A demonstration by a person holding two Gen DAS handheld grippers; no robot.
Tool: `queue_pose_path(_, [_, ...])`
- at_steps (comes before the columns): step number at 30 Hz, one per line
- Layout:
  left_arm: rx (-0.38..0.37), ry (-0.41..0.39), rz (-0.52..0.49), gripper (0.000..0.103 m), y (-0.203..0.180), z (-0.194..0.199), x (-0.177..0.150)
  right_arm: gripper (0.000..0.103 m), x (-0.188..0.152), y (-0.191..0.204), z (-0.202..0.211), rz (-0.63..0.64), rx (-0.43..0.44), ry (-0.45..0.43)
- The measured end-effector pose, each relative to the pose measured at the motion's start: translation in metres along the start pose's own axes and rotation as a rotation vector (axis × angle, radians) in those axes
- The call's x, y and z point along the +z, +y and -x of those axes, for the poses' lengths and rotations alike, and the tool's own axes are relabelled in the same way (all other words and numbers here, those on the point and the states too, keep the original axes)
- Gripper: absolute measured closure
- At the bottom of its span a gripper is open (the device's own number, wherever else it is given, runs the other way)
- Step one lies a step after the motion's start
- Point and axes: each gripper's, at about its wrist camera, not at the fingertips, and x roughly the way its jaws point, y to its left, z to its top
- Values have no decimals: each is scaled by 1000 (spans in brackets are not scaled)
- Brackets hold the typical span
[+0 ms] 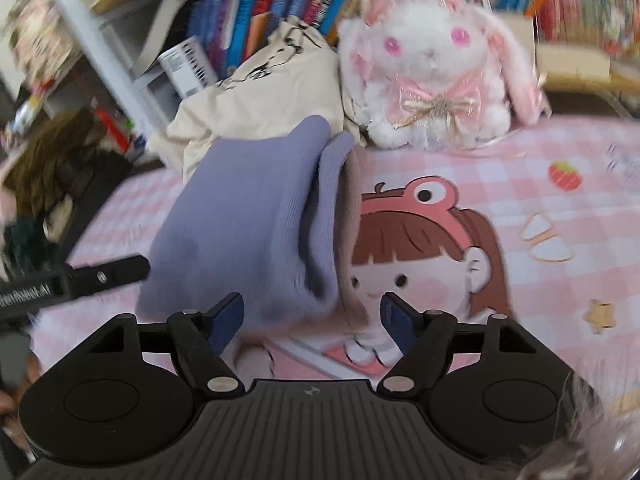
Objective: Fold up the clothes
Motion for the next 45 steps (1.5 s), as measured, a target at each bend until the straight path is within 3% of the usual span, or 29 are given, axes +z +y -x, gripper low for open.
queue_pose_path(8, [91, 9, -46, 18, -21, 39, -45, 20, -48, 20, 46, 97, -138, -35])
queue_pose_path(12, [109, 10, -66, 17, -30, 52, -62, 14, -68, 27, 56, 118, -212, -2])
queue_pose_path(17, [172, -44, -111, 10, -41, 68, -86, 10, -92, 29, 74, 74, -221, -4])
queue_pose_path(20, [173, -61, -125, 7, -45, 77, -94, 6, -104, 34, 83, 104, -252, -31])
queue_pose_path(29, [166, -85, -139, 3, -54, 94, -103, 4, -111, 34, 95, 67, -319, -61])
queue_pose_path(45, [182, -61, -151, 0, -59, 99, -107, 2, -118, 43, 100, 75, -328, -72])
